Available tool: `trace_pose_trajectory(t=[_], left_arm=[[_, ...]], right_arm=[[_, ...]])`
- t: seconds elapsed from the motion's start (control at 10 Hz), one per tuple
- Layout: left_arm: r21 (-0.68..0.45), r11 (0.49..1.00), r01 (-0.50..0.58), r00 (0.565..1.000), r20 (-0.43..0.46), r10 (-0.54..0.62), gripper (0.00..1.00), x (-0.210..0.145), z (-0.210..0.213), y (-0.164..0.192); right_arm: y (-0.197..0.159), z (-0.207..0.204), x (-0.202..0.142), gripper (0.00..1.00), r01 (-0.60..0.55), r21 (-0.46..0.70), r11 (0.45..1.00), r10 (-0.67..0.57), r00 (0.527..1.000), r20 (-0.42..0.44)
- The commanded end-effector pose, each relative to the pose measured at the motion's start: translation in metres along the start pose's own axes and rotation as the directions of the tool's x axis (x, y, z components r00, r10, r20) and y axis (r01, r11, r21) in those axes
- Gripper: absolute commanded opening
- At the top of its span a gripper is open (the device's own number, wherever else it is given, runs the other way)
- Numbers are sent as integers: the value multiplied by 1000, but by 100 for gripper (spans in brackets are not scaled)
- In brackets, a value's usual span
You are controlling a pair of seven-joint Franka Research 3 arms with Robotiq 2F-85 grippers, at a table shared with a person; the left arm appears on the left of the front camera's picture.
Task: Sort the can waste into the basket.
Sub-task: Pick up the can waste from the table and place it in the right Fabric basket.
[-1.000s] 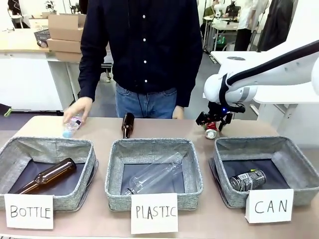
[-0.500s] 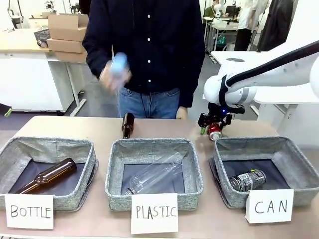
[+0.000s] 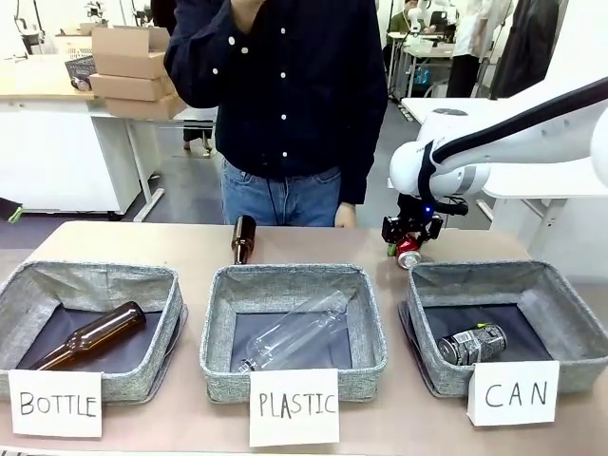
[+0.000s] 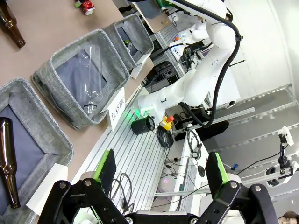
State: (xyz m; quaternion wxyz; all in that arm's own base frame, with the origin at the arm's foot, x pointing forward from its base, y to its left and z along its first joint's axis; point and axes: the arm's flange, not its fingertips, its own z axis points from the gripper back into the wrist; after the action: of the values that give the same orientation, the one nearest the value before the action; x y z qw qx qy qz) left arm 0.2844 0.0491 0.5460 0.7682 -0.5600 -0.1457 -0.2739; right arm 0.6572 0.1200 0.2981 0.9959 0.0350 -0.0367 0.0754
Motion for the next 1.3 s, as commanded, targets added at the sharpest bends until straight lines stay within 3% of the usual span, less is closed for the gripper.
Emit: trace_pose_trajectory(t=[0.0,0.1,0.2,0.3,0.9,1.1,1.2], left_arm=[[-12,1000,20,1000,6,-20,100,1,0,-3],[-12,1000,20,1000,6,-20,100,1,0,-3],[-12,1000,20,1000,6,-20,100,1,0,-3],[-12,1000,20,1000,6,-20,100,1,0,-3],[-12,1000,20,1000,6,-20,100,1,0,-3],[-12,1000,20,1000,6,-20,100,1,0,-3],[-12,1000,20,1000,6,-20,100,1,0,-3]], right_arm=[[0,0,1,40,9,-26,1000,-9,1000,-8],[0,0,1,58,6,-30,1000,-7,1000,-16],[0,1,2,20,7,-31,999,-8,1000,-18],[1,1,2,38,9,-38,999,-9,1000,-3],[2,28,-4,38,-59,-30,998,60,998,13],[13,97,-45,38,-223,40,974,223,975,0],[14,138,-82,38,-331,66,941,335,940,-63]])
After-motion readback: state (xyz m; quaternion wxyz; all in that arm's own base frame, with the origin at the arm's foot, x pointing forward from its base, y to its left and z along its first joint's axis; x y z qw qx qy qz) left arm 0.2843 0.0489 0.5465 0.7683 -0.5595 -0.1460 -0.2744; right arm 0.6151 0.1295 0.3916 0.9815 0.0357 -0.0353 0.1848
